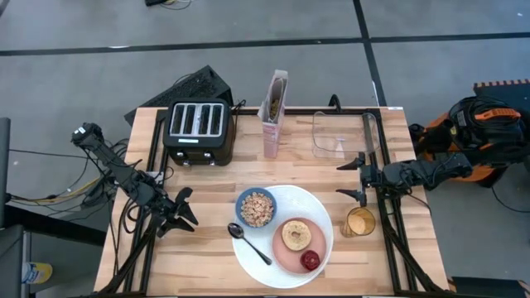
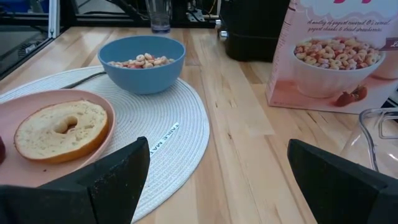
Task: Arrange a breakfast setting
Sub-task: Return to Home Position
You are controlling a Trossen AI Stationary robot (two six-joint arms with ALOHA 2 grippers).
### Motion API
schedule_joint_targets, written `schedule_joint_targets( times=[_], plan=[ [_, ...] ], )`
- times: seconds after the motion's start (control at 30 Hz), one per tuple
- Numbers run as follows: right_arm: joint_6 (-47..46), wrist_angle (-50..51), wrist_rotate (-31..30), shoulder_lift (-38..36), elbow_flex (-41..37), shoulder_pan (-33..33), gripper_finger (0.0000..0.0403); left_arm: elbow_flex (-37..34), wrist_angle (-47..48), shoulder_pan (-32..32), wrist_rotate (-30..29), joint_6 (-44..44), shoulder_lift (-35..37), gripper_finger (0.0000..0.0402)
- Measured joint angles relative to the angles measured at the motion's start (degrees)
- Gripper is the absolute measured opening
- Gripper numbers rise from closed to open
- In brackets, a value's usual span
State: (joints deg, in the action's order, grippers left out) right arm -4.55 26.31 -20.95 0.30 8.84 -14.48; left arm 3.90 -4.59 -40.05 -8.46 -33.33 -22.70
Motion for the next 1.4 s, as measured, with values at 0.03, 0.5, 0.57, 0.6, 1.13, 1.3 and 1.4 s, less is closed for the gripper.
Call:
schedule_joint_targets(
  times=[0.03, 0.5, 0.57, 0.6, 1.13, 1.3, 1.4],
  plan=[
    [0.0, 0.0, 0.0, 0.0, 0.0, 0.0, 0.04, 0.0, 0.5, 0.0, -1.2, 2.2, 0.0, 0.0121],
    [0.0, 0.0, 0.0, 0.0, 0.0, 0.0, 0.04, -0.1, -1.3, 0.0, -7.7, 13.6, -0.1, 0.0121],
    [0.0, 0.0, 0.0, 0.0, 0.0, 0.0, 0.04, -0.1, -1.8, 0.0, -7.1, 13.6, -0.1, 0.0121],
    [0.0, 0.0, 0.0, 0.0, 0.0, 0.0, 0.04, -0.1, -1.9, 0.0, -7.0, 13.6, -0.1, 0.0121],
    [0.0, 0.0, 0.0, 0.0, 0.0, 0.0, 0.04, -0.2, -5.9, 0.0, -5.3, 17.0, 1.8, 0.0121],
    [0.0, 0.0, 0.0, 0.0, 0.0, 0.0, 0.04, -0.2, -10.3, 0.0, -6.7, 13.5, 5.2, 0.0121],
    [0.0, 0.0, 0.0, 0.0, 0.0, 0.0, 0.04, 0.2, -13.0, 0.0, -9.0, 11.1, 8.1, 0.0121]
  ],
)
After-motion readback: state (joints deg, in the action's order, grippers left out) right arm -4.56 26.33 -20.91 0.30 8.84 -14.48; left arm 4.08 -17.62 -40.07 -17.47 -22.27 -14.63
